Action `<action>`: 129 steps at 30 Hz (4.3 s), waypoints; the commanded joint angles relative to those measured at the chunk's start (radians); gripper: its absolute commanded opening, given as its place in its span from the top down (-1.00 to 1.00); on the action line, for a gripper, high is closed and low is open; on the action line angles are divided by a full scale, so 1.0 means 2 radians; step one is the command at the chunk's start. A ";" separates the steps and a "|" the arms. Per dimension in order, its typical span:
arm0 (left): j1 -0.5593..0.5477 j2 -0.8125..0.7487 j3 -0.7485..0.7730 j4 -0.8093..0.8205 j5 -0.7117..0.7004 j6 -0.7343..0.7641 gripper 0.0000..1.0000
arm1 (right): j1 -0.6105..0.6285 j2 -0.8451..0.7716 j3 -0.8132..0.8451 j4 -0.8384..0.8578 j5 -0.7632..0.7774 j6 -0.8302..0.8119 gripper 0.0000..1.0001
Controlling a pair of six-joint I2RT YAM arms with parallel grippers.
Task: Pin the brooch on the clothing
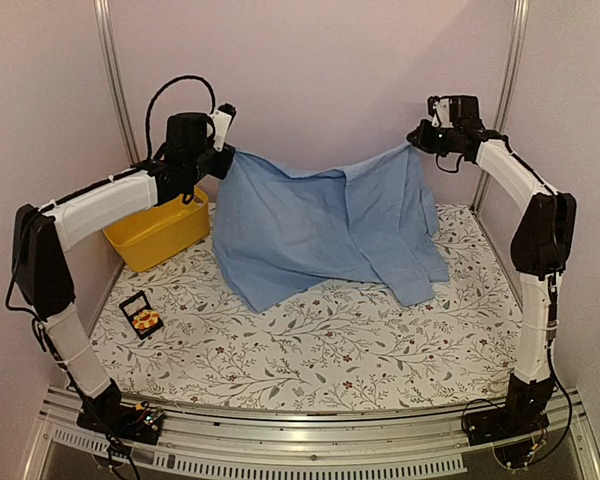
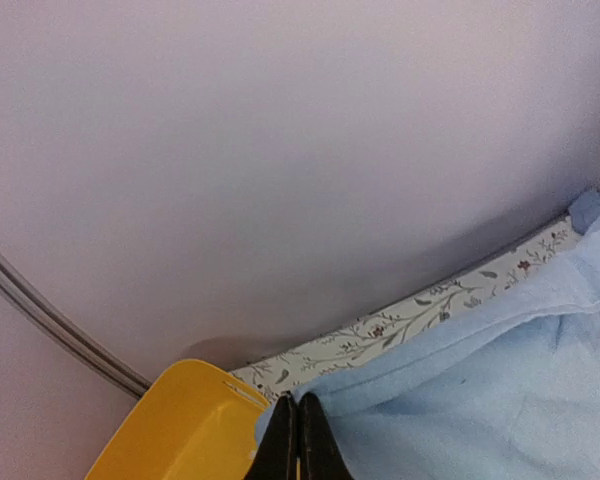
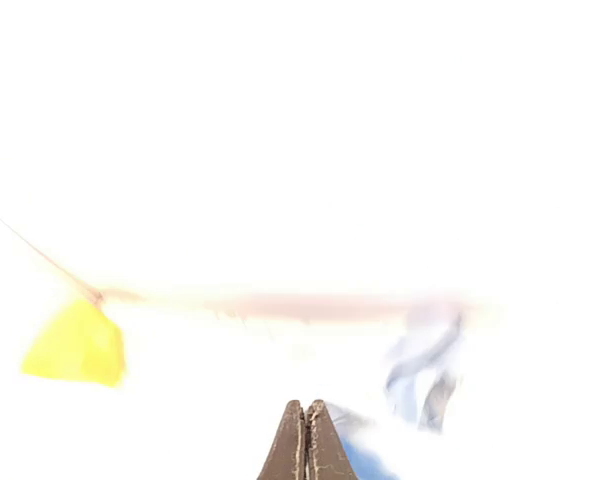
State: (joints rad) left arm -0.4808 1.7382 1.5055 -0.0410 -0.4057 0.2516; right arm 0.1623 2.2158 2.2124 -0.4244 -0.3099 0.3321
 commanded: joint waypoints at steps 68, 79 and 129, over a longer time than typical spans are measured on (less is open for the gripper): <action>-0.145 -0.162 -0.284 -0.123 -0.010 -0.340 0.47 | 0.090 -0.364 -0.544 -0.044 0.112 0.049 0.31; -0.141 0.039 -0.259 -0.164 -0.005 -0.327 0.62 | 0.154 -0.197 -0.568 0.012 0.086 0.017 0.64; -0.086 0.147 0.025 -0.111 0.163 -0.181 -0.63 | 0.068 0.190 -0.026 0.059 -0.002 0.162 -0.44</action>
State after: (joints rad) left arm -0.6643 2.0129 1.5227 -0.2565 -0.1013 -0.1310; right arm 0.2962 2.5500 2.1838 -0.4347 -0.2226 0.4522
